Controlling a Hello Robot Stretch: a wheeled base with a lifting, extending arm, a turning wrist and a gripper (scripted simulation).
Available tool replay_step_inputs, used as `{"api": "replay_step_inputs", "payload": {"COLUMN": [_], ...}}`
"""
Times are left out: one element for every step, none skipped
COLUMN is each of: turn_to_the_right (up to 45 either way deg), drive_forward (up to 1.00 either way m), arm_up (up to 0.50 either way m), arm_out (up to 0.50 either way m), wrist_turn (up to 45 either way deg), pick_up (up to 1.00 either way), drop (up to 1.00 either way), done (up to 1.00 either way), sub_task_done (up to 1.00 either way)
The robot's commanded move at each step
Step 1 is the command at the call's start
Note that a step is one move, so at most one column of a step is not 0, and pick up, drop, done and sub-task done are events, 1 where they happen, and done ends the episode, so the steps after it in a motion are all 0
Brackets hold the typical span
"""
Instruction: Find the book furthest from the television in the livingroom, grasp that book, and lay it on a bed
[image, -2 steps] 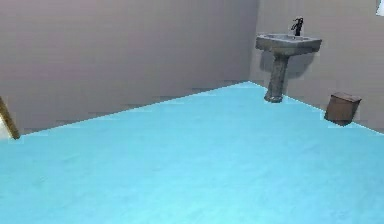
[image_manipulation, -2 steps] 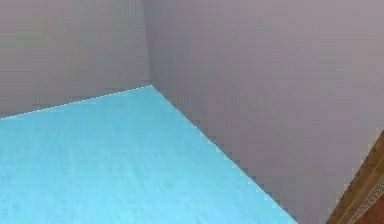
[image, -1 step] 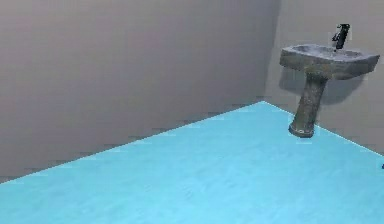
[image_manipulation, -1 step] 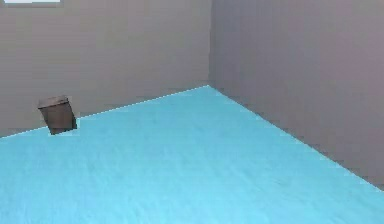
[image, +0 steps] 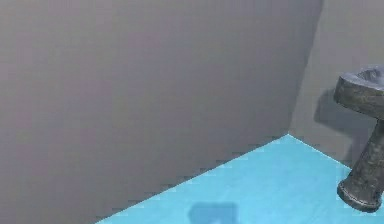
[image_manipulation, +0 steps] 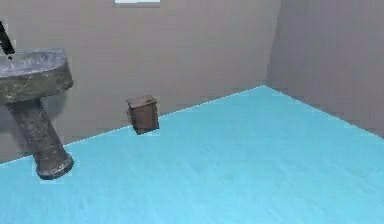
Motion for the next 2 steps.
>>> {"api": "replay_step_inputs", "payload": {"turn_to_the_right": [0.0,6.0], "drive_forward": [0.75,0.00], "arm_up": [0.00,0.00], "arm_out": [0.00,0.00], "wrist_turn": [0.0,0.0], "pick_up": [0.00,0.00], "drop": [0.00,0.00], "done": [0.00,0.00], "sub_task_done": [0.00,0.00]}}
